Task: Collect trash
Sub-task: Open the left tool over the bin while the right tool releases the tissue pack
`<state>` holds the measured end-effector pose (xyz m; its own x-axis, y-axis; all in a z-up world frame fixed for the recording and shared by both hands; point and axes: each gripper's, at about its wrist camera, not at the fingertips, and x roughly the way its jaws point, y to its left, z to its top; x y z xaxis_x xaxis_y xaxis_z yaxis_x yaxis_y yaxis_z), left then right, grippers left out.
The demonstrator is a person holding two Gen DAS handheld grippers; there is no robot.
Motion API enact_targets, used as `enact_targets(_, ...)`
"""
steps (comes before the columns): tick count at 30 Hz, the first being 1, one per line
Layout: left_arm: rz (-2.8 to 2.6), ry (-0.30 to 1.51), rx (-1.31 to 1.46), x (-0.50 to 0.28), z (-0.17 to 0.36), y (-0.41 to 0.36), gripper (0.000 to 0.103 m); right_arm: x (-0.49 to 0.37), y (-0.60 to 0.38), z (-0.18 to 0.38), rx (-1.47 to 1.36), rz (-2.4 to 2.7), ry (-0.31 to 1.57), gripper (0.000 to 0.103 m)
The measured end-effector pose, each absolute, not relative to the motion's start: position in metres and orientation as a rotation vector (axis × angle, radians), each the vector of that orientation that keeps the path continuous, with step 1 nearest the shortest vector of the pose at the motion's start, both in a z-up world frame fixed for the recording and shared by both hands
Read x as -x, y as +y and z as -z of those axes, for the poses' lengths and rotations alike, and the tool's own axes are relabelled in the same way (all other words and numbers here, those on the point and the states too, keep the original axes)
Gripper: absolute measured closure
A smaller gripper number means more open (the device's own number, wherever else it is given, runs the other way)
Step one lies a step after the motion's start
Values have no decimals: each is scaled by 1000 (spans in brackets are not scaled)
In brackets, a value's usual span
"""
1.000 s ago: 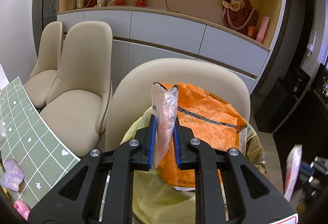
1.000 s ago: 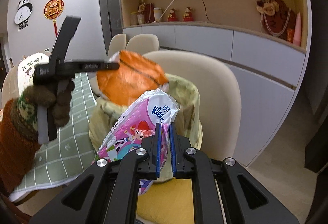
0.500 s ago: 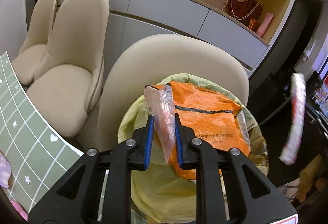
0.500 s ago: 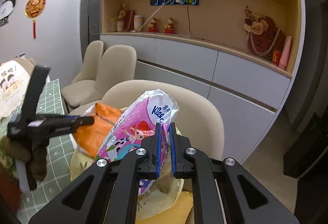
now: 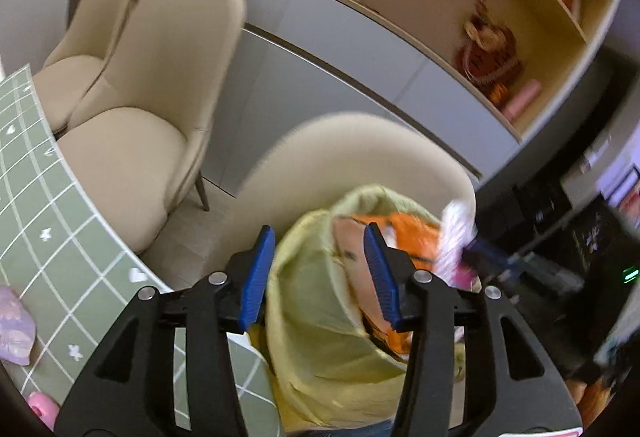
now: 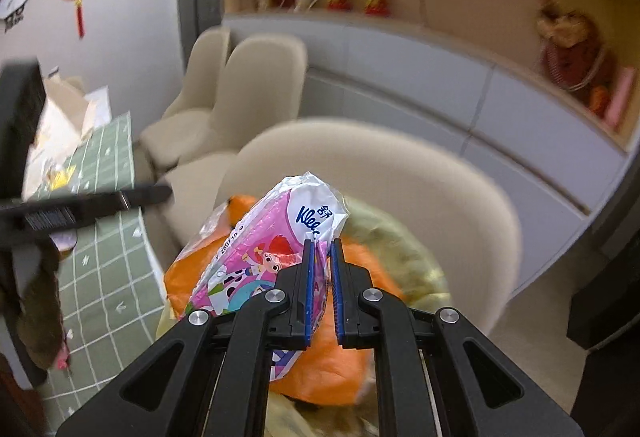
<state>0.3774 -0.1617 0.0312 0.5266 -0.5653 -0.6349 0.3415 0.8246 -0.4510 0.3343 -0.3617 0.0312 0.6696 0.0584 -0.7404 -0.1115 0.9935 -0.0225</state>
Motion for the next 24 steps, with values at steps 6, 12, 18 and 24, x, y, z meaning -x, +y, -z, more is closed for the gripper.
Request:
enact_targets(6, 497, 872, 352, -389, -29, -140, 57, -352, -362, 9, 162, -101, 1023, 94)
enact_targets(12, 502, 901, 293, -387, -21, -155, 57, -344, -384, 23, 179, -53, 1064, 94)
enact_targets(18, 512, 873, 172, -377, -23, -180, 57, -336, -393, 40, 106, -105, 1069, 94)
enact_targets(24, 485, 831, 87, -366, -26, -194, 57, -319, -408, 20, -29, -160, 937, 90)
